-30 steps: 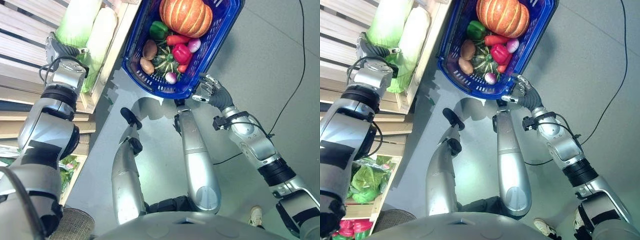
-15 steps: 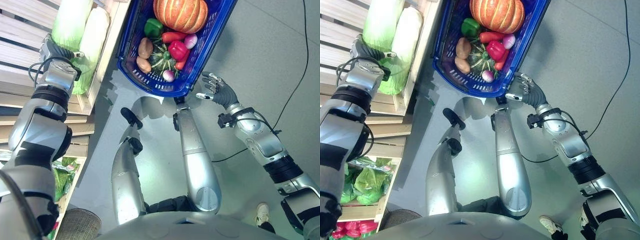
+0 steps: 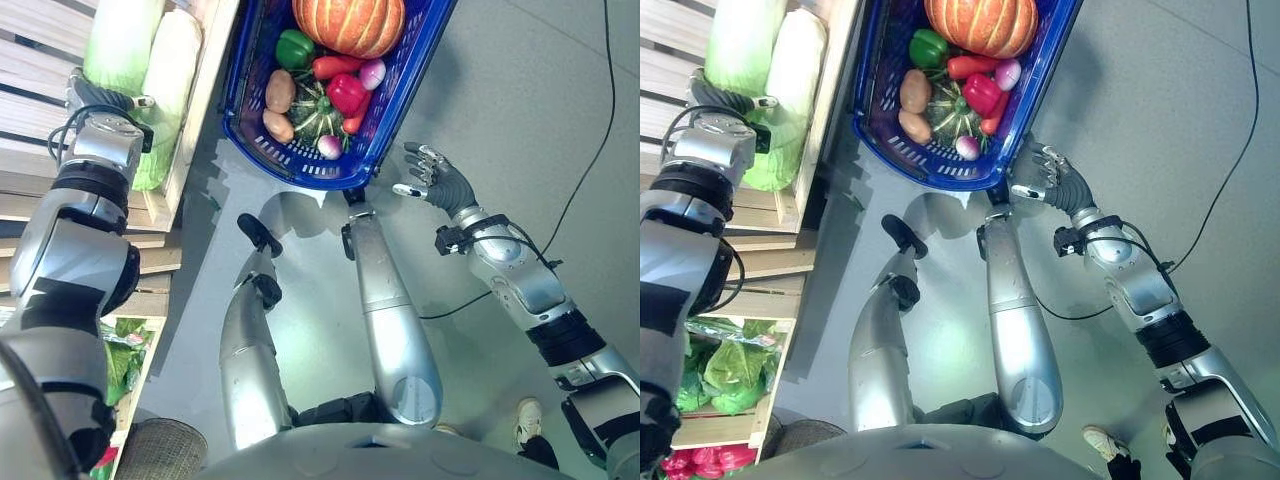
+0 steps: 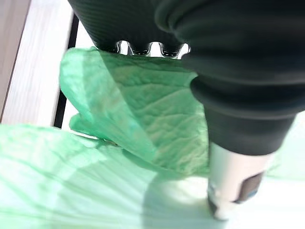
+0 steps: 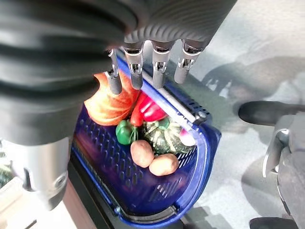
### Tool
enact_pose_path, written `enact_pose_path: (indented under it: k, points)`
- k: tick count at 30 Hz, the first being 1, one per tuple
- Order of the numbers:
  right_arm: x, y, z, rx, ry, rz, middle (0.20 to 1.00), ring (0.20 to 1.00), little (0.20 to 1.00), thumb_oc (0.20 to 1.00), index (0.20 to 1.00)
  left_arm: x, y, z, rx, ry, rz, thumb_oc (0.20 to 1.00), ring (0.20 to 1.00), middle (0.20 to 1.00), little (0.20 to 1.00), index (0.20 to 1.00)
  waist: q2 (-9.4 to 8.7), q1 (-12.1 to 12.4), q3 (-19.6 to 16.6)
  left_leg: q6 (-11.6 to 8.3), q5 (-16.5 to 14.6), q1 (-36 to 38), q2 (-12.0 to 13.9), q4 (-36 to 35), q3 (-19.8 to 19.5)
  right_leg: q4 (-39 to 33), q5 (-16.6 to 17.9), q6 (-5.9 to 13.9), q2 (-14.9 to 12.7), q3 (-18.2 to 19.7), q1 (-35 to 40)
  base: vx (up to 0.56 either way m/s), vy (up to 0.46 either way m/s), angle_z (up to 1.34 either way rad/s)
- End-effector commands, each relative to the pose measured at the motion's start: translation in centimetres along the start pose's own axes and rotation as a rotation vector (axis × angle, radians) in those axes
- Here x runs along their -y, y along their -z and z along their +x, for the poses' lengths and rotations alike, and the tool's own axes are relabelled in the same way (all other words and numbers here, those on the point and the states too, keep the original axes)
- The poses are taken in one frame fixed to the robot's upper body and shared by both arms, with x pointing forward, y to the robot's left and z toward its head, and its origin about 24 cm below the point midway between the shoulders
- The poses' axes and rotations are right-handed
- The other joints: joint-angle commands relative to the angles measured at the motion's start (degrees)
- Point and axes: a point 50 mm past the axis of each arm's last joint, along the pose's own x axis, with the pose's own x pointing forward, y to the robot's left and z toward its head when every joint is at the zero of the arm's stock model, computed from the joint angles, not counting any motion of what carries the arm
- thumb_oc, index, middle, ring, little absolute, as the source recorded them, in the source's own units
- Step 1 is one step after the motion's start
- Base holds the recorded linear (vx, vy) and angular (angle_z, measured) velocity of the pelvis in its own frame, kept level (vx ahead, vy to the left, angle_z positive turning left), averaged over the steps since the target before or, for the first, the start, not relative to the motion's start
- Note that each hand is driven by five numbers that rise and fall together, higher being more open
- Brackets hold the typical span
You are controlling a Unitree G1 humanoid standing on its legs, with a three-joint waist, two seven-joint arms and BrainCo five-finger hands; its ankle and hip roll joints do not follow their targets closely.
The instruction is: Pick up fruits and vegetables into the basket
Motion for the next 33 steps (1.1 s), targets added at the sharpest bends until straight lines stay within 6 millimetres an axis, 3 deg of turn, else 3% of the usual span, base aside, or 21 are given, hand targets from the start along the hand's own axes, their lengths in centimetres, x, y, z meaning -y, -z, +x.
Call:
enact_pose_path:
  k: [1,4,5,6,7,8,17,26,33]
  points:
    - [-1.4,-0.3,0.1,0.040,-0.027,0.073,1.000,1.000,1.000,1.000,1.000,2.6,3.0,-0.6,-0.145,0.123,-0.096,1.000,1.000,1.000,1.000,1.000,-2.03,-2.54,-0.53,-1.29,-6.45,-2.93,-0.27,8.67,0.05,-4.83,1.16,1.75,2.01,0.87,1.87,0.00,-0.035,-0.03]
    - [-1.6,-0.3,0.2,0.041,-0.031,0.080,1.000,1.000,1.000,1.000,1.000,2.9,3.2,-0.7,-0.158,0.147,-0.095,1.000,1.000,1.000,1.000,1.000,-2.31,-2.33,-0.53,-1.28,-6.61,-3.80,-0.05,9.33,-0.12,-4.59,1.21,1.70,2.11,0.79,1.26,0.00,-0.019,-0.02]
    - [-1.7,-0.3,0.3,0.041,-0.033,0.081,1.000,1.000,1.000,1.000,1.000,3.1,3.4,-0.8,-0.161,0.159,-0.076,0.827,0.827,0.827,0.827,0.827,-2.37,-2.27,-0.53,-1.27,-6.64,-4.07,-0.07,9.54,-0.20,-4.54,1.26,1.71,2.15,0.74,1.11,0.00,0.000,0.00]
    - [-1.7,-0.3,0.4,0.039,-0.034,0.083,1.000,1.000,1.000,1.000,1.000,3.3,3.5,-0.8,-0.160,0.168,-0.059,0.529,0.529,0.529,0.529,0.529,-2.41,-2.19,-0.53,-1.25,-6.67,-4.24,-0.07,9.66,-0.29,-4.49,1.34,1.71,2.18,0.68,1.01,0.00,-0.009,-0.03]
    - [-1.7,-0.4,0.4,0.039,-0.035,0.083,1.000,1.000,1.000,1.000,1.000,3.4,3.6,-0.9,-0.160,0.176,-0.048,0.294,0.294,0.294,0.294,0.294,-2.44,-2.14,-0.53,-1.23,-6.67,-4.33,-0.09,9.67,-0.34,-4.43,1.37,1.72,2.23,0.64,0.92,0.01,-0.001,-0.05]
    - [-1.7,-0.4,0.4,0.039,-0.037,0.081,1.000,1.000,1.000,1.000,1.000,3.6,3.7,-1.0,-0.161,0.191,-0.036,0.200,0.200,0.200,0.200,0.200,-2.47,-2.09,-0.53,-1.22,-6.68,-4.38,-0.12,9.64,-0.36,-4.31,1.33,1.75,2.31,0.64,0.83,0.01,0.007,-0.05]
    - [-1.7,-0.6,0.4,0.053,-0.042,0.076,1.000,1.000,1.000,1.000,1.000,5.0,4.4,-1.6,-0.133,0.274,-0.015,0.200,0.200,0.200,0.200,0.200,-2.59,-1.88,-0.53,-0.95,-6.85,-3.79,-0.27,9.39,-0.30,-4.59,1.31,1.82,2.38,0.61,1.52,0.00,0.006,0.00]
    - [-1.5,-1.7,-0.3,0.152,-0.040,0.080,1.000,1.000,1.000,1.000,1.000,6.1,3.4,-2.5,-0.017,0.338,-0.298,0.200,0.200,0.200,0.200,0.200,-2.01,-1.20,-0.53,-0.59,-7.37,-0.57,-0.67,8.58,-0.24,-5.32,0.76,1.83,1.60,0.48,4.59,0.00,0.015,0.00]
    - [-0.9,-4.8,-1.3,0.360,-0.027,0.013,1.000,1.000,1.000,1.000,1.000,6.5,2.8,-4.3,0.185,0.391,-0.485,0.200,0.200,0.200,0.200,0.200,-1.34,1.06,-0.53,0.01,-7.88,3.77,-1.66,7.34,-0.95,-6.61,0.32,1.99,0.29,-1.37,9.68,-0.01,-0.020,0.09]
